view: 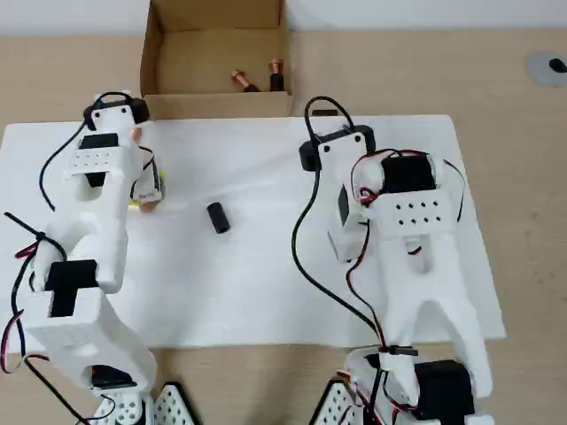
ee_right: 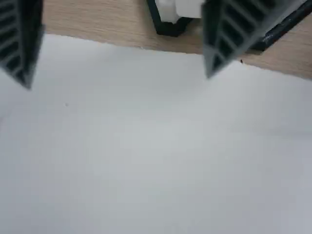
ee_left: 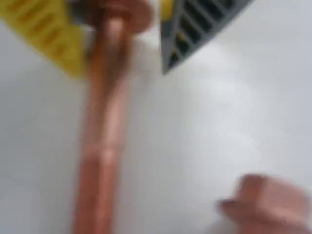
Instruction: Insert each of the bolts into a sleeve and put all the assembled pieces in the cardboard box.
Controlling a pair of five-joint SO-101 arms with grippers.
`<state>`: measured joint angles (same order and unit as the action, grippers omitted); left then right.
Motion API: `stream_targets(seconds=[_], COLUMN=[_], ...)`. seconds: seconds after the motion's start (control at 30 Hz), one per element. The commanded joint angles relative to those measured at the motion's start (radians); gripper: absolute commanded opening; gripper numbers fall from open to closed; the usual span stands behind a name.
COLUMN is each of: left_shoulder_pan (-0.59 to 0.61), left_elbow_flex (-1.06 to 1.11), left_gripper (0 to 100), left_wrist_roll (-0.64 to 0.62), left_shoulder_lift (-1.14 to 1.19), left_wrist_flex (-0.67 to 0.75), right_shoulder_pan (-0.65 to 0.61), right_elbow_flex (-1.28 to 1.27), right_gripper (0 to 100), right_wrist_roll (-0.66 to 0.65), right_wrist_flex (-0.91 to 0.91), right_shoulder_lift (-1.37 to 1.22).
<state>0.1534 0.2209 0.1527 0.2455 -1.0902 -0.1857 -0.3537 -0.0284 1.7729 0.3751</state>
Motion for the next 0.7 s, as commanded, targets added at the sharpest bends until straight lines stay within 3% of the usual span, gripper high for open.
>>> stream_targets(seconds=[0.0, 0.33, 0.67], left_shoulder_pan=[0.0, 0.003, -0.063], left_elbow_flex=[-0.012, -0.16, -0.373], left_gripper=[1, 1, 1], left_wrist_roll=[0.044, 0.064, 0.138], left_shoulder_lift=[-0.004, -0.019, -0.17], left_wrist_flex=[-0.029, -0.055, -0.269], right_shoulder_pan=[0.015, 0.015, 0.015], right_elbow_flex=[0.004, 0.004, 0.004], right_gripper=[26.7, 26.7, 26.7], right_wrist_roll=[-0.009, -0.009, -0.009], right_wrist_flex=[-0.003, 0.002, 0.002], right_shoulder_lift=[0.031, 0.031, 0.031])
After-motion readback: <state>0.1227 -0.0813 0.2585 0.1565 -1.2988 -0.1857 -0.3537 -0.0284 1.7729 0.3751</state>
